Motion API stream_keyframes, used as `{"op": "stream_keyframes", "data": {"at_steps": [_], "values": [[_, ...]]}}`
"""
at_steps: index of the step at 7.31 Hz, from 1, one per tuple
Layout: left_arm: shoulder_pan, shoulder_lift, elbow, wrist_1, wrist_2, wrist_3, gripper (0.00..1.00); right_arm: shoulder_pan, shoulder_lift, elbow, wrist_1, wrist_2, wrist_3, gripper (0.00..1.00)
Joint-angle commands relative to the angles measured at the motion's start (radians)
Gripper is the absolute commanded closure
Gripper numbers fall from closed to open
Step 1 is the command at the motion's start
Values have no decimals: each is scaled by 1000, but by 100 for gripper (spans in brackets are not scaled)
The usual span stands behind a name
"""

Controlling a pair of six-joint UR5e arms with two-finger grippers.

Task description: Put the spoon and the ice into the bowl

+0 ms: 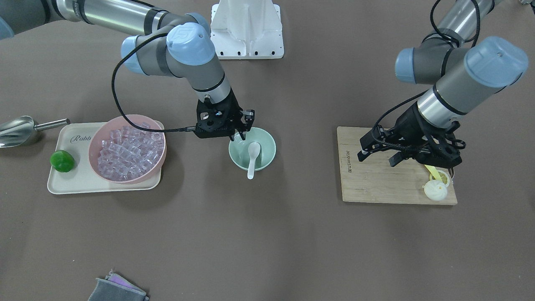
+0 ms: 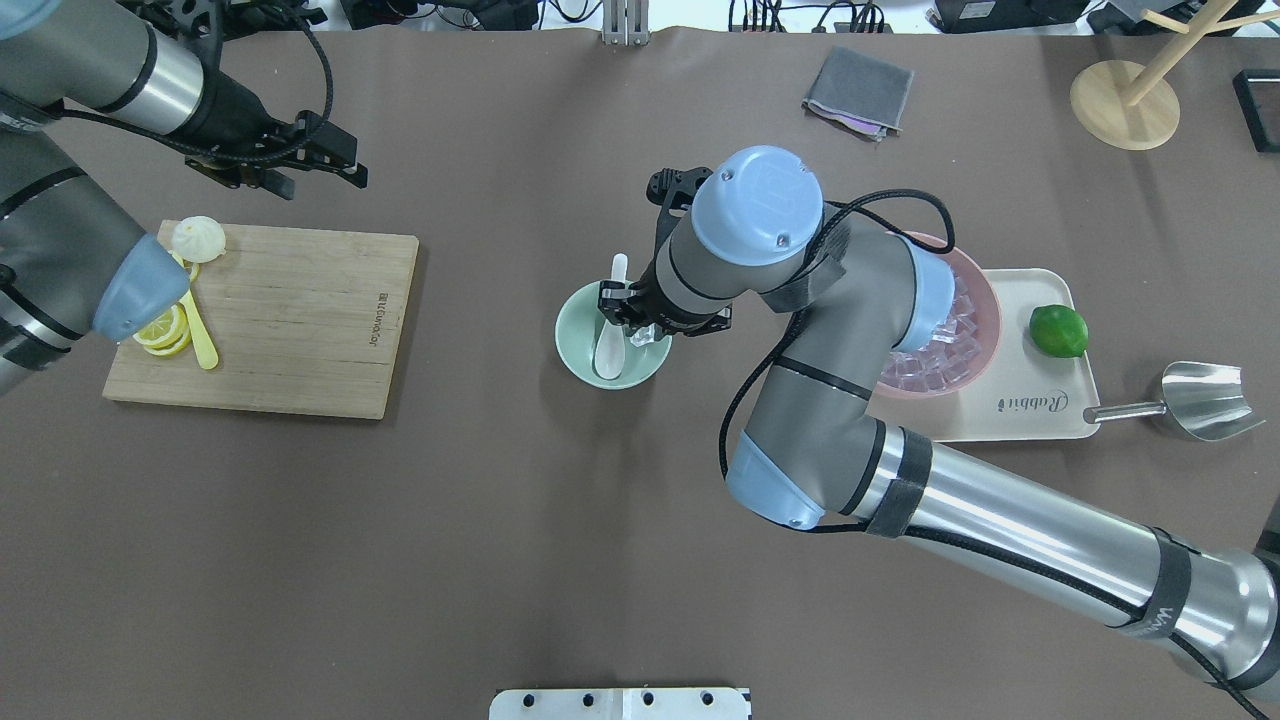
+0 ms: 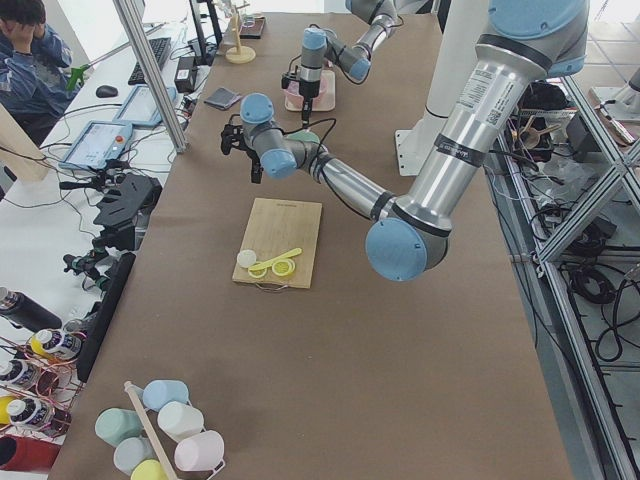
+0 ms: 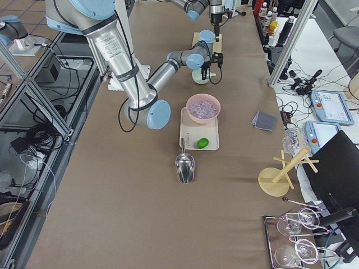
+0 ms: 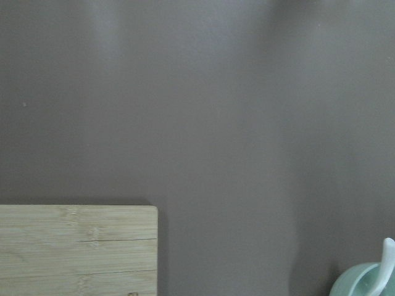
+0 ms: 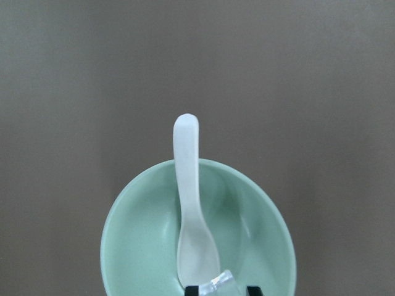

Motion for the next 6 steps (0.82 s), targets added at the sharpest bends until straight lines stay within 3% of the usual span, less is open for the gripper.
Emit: {"op": "stream_keyframes", "data": {"at_steps": [1,2,3,4,6], "values": [[-9,14,-17,5,-3,4,3,-21,11,-24,52,-34,45,0],[-18,46,-38,8,-16,7,3,25,-6,5,41,13,35,0],[-74,77,-38,18,-47,71,3,123,-56,44,42,150,23,0],[-119,142,-57,74,-47,230,3,231,-157,130,9,232,-55,0],[-197,209,-67,180,-49,480,3,396,-339,288,-170,284,-439,0]]}}
